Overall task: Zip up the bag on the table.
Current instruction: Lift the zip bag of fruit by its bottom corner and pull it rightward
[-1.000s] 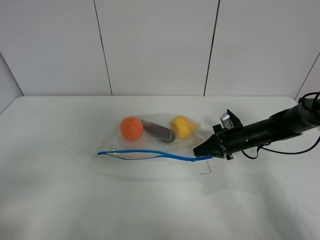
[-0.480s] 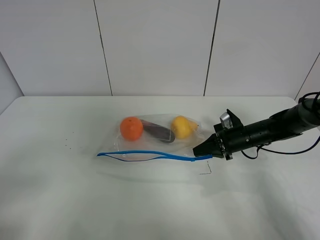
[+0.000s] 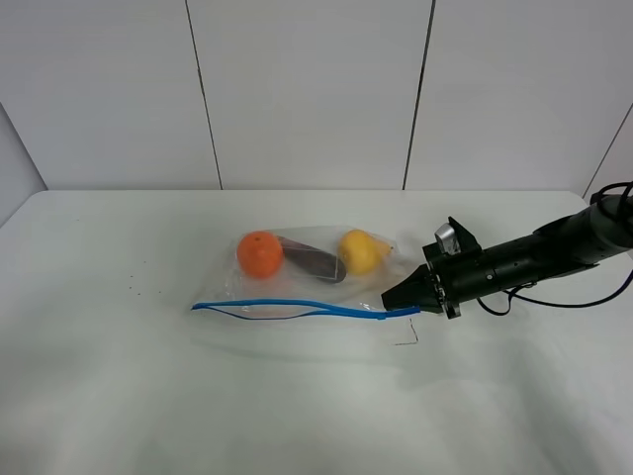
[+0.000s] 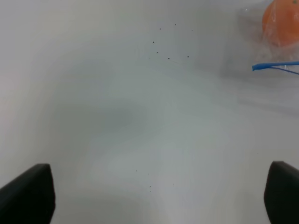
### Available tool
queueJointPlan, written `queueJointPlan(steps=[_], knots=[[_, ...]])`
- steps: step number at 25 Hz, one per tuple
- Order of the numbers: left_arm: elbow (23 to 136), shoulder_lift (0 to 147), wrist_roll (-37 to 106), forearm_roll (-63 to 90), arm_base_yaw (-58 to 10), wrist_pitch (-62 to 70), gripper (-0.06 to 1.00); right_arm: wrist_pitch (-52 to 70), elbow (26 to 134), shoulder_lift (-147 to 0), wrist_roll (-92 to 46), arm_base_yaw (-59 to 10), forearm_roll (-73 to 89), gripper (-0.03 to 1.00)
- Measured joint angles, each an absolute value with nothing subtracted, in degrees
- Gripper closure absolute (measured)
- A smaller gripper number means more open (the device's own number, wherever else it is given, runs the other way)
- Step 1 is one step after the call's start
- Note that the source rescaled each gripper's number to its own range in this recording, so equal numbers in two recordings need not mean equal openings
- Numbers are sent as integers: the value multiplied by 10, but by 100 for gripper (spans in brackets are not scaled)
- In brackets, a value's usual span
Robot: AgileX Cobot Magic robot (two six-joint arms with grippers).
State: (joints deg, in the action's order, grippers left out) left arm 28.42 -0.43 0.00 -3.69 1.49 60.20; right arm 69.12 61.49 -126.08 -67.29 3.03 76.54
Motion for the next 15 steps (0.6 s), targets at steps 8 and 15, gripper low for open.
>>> queueJointPlan(steps=[8, 15], knots=[[284, -4, 0, -64, 15, 602, -5, 692, 614, -1221, -661, 30, 750, 97], [284, -4, 0, -77, 15, 602, -5, 692, 614, -1200, -643, 30, 727, 97]])
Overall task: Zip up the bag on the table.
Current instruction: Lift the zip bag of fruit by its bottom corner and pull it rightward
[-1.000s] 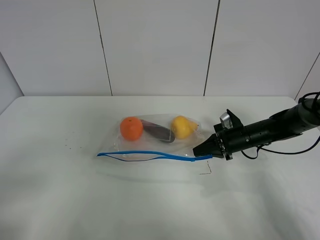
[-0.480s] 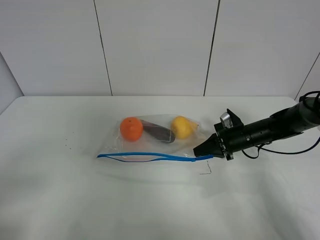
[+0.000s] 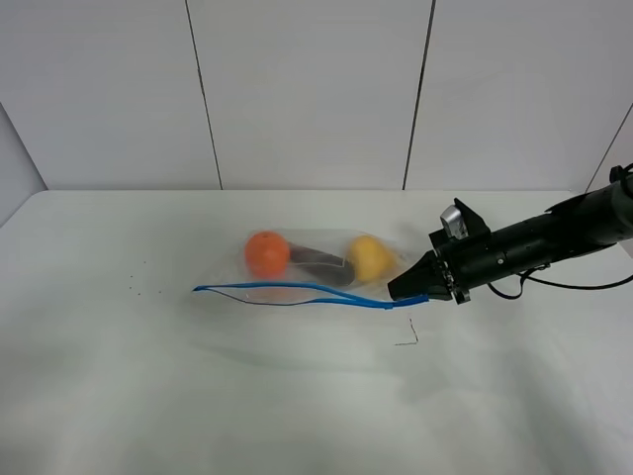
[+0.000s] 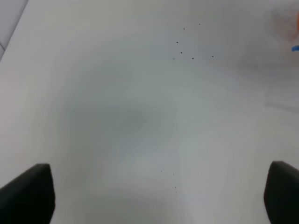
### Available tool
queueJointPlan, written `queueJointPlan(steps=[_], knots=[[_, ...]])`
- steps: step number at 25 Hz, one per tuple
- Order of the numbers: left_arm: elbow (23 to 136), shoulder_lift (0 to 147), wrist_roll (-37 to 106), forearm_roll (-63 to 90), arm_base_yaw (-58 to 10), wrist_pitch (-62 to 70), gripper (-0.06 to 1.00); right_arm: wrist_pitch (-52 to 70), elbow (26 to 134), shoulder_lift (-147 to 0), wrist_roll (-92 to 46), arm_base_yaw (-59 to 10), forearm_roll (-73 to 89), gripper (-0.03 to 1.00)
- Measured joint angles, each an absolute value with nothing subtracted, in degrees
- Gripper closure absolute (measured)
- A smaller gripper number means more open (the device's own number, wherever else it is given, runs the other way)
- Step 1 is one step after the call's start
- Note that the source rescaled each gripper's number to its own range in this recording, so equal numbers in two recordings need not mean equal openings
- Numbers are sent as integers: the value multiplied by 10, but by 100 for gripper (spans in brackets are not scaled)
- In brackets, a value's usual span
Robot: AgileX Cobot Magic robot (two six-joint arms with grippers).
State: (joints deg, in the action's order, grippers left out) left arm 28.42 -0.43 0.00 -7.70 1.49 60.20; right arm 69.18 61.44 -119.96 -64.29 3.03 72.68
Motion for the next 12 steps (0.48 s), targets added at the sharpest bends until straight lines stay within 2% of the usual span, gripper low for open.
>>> queueJointPlan(steps=[6, 12], knots=[[328, 18, 29, -80, 15, 599, -5, 692, 614, -1196, -633, 30, 724, 97], [532, 203, 77, -113, 15, 583, -5, 692, 614, -1196, -632, 30, 722, 97]])
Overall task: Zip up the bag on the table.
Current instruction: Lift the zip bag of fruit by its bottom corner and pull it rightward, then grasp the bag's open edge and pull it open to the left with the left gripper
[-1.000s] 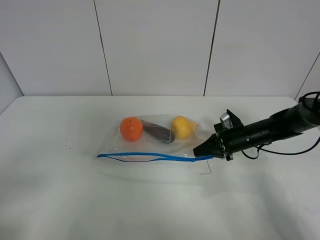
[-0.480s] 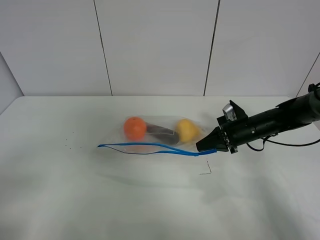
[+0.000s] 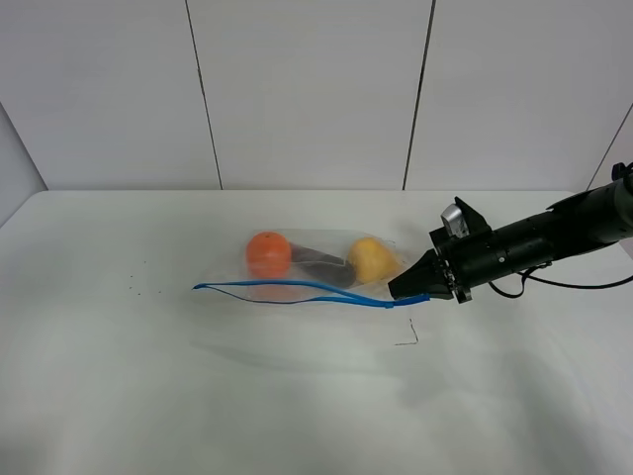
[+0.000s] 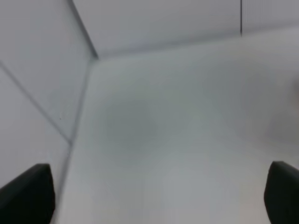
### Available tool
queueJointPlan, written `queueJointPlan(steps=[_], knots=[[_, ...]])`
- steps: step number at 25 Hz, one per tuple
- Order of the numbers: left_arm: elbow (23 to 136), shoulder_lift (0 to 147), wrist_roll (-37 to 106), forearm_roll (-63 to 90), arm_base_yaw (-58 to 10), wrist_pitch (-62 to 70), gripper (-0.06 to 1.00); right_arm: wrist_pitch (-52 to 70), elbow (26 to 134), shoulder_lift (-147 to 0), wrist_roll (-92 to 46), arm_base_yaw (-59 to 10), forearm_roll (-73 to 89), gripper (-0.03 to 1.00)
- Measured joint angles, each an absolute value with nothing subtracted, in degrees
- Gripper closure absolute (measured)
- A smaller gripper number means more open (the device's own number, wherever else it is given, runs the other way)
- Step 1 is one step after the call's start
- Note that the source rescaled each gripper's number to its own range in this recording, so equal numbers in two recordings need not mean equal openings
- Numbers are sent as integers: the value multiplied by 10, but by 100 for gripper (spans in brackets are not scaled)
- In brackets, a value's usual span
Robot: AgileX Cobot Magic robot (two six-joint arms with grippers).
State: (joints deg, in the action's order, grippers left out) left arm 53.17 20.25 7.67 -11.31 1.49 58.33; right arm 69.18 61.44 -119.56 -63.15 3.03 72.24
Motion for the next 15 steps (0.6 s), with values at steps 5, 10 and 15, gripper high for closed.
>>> queueJointPlan(steps=[5, 10, 15], knots=[[729, 376, 127, -66, -8, 553, -5, 692, 614, -1196, -631, 30, 722, 97], [838, 495, 147, -56, -79, 550, -5, 692, 614, -1196, -631, 30, 722, 97], [848, 564, 143, -154, -197, 571, -5, 692, 614, -1196, -631, 30, 722, 97]])
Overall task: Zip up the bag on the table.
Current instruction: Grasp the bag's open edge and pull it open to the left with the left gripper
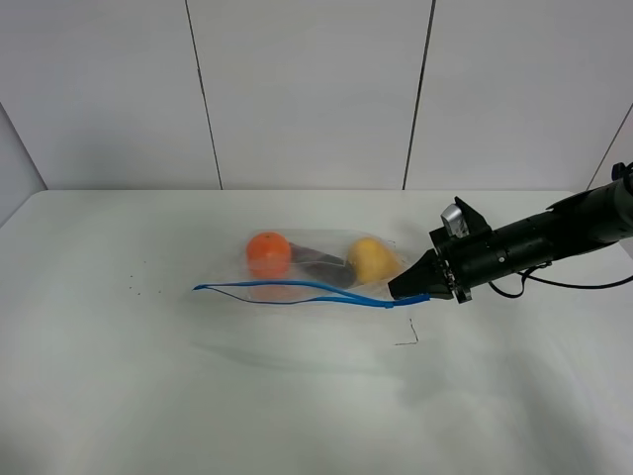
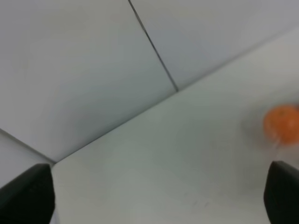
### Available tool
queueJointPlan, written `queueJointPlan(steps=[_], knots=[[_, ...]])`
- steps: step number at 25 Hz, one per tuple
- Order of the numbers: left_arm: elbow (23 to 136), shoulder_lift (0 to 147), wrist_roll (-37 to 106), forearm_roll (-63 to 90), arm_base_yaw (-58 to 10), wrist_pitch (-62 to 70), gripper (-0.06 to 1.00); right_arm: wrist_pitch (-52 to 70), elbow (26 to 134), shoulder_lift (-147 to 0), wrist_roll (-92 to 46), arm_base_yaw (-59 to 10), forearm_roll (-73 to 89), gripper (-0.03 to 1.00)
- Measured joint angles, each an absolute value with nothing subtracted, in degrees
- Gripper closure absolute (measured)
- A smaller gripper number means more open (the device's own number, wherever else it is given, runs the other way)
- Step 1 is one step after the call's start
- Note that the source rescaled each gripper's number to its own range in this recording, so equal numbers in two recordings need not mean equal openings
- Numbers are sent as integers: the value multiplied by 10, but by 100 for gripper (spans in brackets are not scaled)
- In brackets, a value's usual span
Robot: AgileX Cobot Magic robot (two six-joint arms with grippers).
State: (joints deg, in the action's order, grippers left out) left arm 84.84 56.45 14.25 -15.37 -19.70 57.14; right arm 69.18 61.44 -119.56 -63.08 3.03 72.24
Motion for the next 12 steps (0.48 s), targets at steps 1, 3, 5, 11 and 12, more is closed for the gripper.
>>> queueJointPlan(steps=[1, 3, 5, 11, 12], knots=[[848, 574, 136, -183, -224, 577, -5, 692, 614, -1196, -631, 30, 722, 97], [844, 598, 119, -264, -299, 595, -5, 692, 614, -1196, -631, 30, 722, 97], [833, 623, 103, -357, -386, 614, -5, 692, 614, -1196, -631, 30, 722, 97], [755, 713, -13, -605, -600, 627, -5, 692, 614, -1196, -630, 30, 722, 97], [736, 729, -47, -630, -626, 623, -5, 692, 614, -1196, -630, 30, 722, 97]])
